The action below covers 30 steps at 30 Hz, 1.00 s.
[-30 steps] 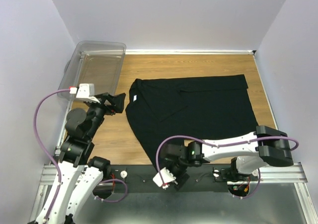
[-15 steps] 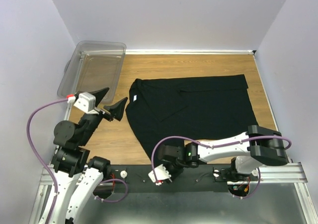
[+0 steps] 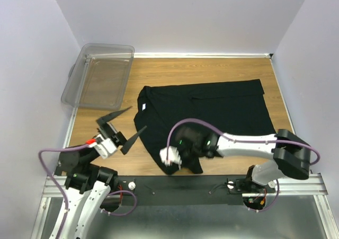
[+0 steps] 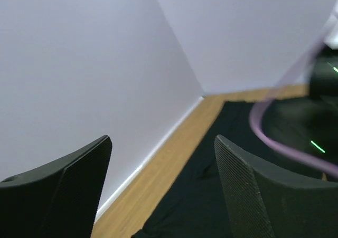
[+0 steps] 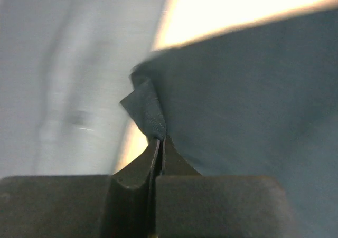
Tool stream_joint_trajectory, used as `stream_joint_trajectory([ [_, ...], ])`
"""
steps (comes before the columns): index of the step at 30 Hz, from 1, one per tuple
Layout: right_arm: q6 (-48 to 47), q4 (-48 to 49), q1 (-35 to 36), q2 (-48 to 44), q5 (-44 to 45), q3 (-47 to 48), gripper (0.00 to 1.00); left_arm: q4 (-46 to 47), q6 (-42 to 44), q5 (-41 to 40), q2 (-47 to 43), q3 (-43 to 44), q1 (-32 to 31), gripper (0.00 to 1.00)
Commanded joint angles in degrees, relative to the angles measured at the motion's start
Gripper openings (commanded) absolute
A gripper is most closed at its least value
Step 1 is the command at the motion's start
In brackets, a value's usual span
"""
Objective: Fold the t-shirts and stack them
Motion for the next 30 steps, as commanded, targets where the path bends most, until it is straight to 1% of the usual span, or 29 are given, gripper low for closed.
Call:
stream_joint_trajectory([
  [1,2.5,-0.4,-12.7,-5.6,-10.1,3.5,0.03,0.7,9.8,17.2,1.6,-5.4,0.3,0.83],
  [2,2.3,-0.9,-14.5,-6.0,-11.6,3.7,0.01,0.7,10.9,19.4,1.9,-6.3,0.3,0.81],
  [3,1.7,-1.3,-17.7,-6.1,-15.0,3.7,0.01,0.7,11.7,20.8,2.1,-7.0,0.3,0.78],
  [4,1.5,-1.7,-19.0,-6.1,-16.4,3.7,0.01,0.9,12.6,23.1,2.4,-7.7,-0.4,0.78],
  [5,1.3,-2.5,-20.8,-5.5,-17.4,3.9,0.01,1.4,12.9,23.8,2.4,-9.3,-1.0,0.77],
  [6,0.4,-2.9,-21.6,-5.1,-19.4,4.2,0.01,1.7,12.8,24.3,3.0,-10.2,-1.9,0.69],
  [8,0.0,-3.8,-23.1,-3.4,-21.0,5.0,0.01,1.8,12.7,22.7,3.7,-12.5,-5.7,0.67],
  [9,-0.1,-4.7,-24.1,-2.6,-22.9,6.2,0.01,1.8,12.6,19.7,4.4,-13.0,-7.3,0.60],
  [10,-0.1,-5.0,-24.5,-2.2,-23.8,6.7,0.01,1.7,12.7,17.5,4.8,-13.8,-11.2,0.60],
  [11,-0.1,-5.9,-24.9,-1.5,-24.7,7.1,0.01,1.5,12.9,15.6,5.5,-14.1,-13.2,0.59],
  [12,-0.1,-6.2,-24.9,-1.3,-26.1,7.8,0.01,1.4,13.4,11.9,7.7,-14.2,-15.1,0.58],
  [13,0.1,-6.4,-24.9,-1.2,-26.6,8.0,0.01,1.2,14.2,9.6,9.1,-14.3,-19.9,0.55],
  [14,0.3,-6.6,-25.3,-1.2,-27.0,8.1,0.01,0.7,14.3,6.6,12.8,-13.5,-22.2,0.52],
  [15,0.4,-6.5,-25.4,-1.0,-27.4,8.3,0.01,0.6,15.1,1.4,14.7,-12.8,-24.9,0.51],
  [17,0.5,-6.8,-26.3,-1.1,-28.1,8.4,0.01,-0.2,16.5,-4.0,19.1,-10.4,-29.9,0.50],
  [18,0.7,-6.9,-26.8,-1.0,-28.8,8.5,0.01,-0.8,18.6,-6.3,23.9,-9.4,-35.2,0.50],
  [19,0.9,-7.0,-27.1,-1.1,-29.4,8.7,0.01,-1.6,19.7,-11.3,26.5,-7.5,-37.4,0.50],
  [20,1.0,-7.1,-27.7,-1.1,-29.8,8.6,0.01,-3.0,20.5,-14.1,31.3,-6.5,-39.8,0.50],
  [21,0.8,-7.3,-27.9,-1.6,-30.3,8.6,0.00,-3.5,20.9,-18.5,33.5,-5.6,-42.6,0.48],
  [24,0.8,-7.6,-29.0,-2.2,-31.1,8.3,0.01,-5.0,21.3,-21.2,39.0,-2.9,-44.2,0.43],
  [25,0.8,-7.6,-29.0,-2.3,-31.6,8.1,0.00,-5.1,21.8,-21.8,39.4,-2.7,-44.5,0.43],
  [28,0.4,-7.9,-30.4,-2.9,-33.0,8.0,0.00,-5.6,23.3,-22.5,37.6,-2.7,-45.1,0.44],
  [30,-0.2,-8.4,-31.6,-3.2,-34.1,7.8,0.01,-6.8,24.8,-23.2,35.0,-3.0,-45.1,0.47],
])
